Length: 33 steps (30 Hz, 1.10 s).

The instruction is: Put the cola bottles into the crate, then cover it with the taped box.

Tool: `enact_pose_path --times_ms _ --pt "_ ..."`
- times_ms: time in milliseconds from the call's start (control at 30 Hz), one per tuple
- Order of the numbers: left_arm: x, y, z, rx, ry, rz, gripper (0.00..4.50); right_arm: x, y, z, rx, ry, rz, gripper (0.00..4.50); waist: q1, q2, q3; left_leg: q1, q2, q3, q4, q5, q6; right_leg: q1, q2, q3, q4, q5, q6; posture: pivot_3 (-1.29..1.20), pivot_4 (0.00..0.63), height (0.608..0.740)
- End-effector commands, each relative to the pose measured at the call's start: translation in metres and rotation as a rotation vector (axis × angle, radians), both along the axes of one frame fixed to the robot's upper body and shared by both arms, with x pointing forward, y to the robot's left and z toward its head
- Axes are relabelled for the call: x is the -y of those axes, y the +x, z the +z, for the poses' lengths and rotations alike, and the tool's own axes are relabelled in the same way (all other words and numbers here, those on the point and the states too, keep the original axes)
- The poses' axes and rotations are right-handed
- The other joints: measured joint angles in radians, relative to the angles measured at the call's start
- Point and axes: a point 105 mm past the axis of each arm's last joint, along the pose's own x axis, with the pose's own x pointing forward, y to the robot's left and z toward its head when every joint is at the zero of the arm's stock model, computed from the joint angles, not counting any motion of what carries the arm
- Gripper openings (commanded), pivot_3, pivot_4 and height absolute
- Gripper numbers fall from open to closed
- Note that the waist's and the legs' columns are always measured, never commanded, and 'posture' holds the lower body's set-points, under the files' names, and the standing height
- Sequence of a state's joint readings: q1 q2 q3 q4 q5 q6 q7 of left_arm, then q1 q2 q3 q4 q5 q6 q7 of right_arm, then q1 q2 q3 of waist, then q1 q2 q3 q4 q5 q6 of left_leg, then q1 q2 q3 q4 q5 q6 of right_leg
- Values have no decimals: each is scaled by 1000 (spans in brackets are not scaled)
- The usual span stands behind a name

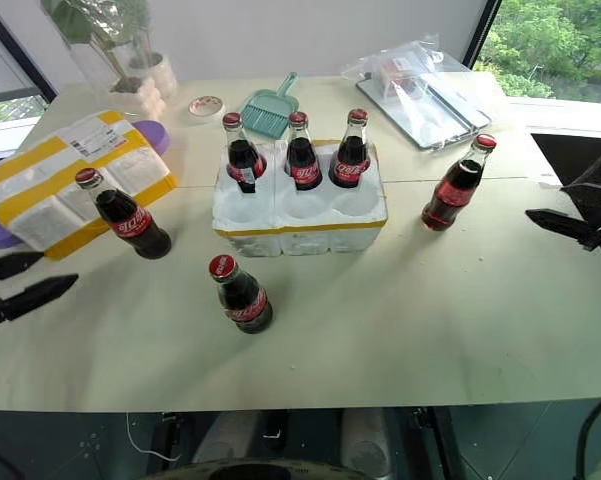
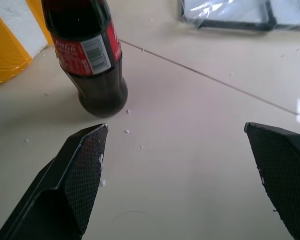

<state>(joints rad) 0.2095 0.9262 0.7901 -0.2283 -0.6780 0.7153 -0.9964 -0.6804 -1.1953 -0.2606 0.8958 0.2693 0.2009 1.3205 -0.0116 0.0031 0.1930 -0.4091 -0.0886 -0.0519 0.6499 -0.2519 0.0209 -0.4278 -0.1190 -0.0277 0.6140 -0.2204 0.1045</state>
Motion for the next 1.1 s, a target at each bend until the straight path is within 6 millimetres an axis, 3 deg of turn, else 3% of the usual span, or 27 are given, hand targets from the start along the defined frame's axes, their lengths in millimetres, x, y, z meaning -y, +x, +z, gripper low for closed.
enact_pose_path --times_ms 33,100,200,333,467,667,1000,1100 --pt "5 14 2 26 17 -25 4477 -18 -13 73 147 -1 118 4500 -2 5 0 0 0 0 0 0 0 0 0 0 0 0 0 0 150 738" --pt "8 23 3 41 7 -30 4477 -34 -18 94 167 0 196 4500 -6 6 0 0 0 0 0 0 0 -1 1 0 0 0 1 0 150 738" --pt "15 41 -6 44 -15 -59 4477 -96 -31 134 190 29 453 4500 -9 9 0 0 1 0 -1 0 0 -2 1 0 1 2 4 0 150 738" --pt "18 59 -14 49 -29 -65 4477 -153 -41 150 186 71 648 4500 -3 7 0 0 1 0 -2 0 0 -2 1 0 2 2 4 0 150 738" --pt "23 73 -21 45 -34 -92 4477 -190 -53 156 185 109 790 4500 5 4 1 -1 0 0 0 0 0 -2 0 0 2 3 4 0 150 738" --pt "35 93 -24 46 -59 -160 4477 -220 -65 151 162 155 925 4500 23 4 1 -2 -1 -1 0 0 1 -4 0 0 2 3 5 0 150 738" --pt "52 115 -31 50 -47 -204 4477 -241 -73 132 109 183 1000 4500 22 3 0 -3 -1 0 2 2 2 -4 0 0 5 4 6 0 150 738" --pt "56 114 -32 45 -47 -239 3595 -242 -73 132 119 197 996 4500 22 3 0 -3 -1 0 2 2 2 -4 0 0 6 4 6 0 150 738"
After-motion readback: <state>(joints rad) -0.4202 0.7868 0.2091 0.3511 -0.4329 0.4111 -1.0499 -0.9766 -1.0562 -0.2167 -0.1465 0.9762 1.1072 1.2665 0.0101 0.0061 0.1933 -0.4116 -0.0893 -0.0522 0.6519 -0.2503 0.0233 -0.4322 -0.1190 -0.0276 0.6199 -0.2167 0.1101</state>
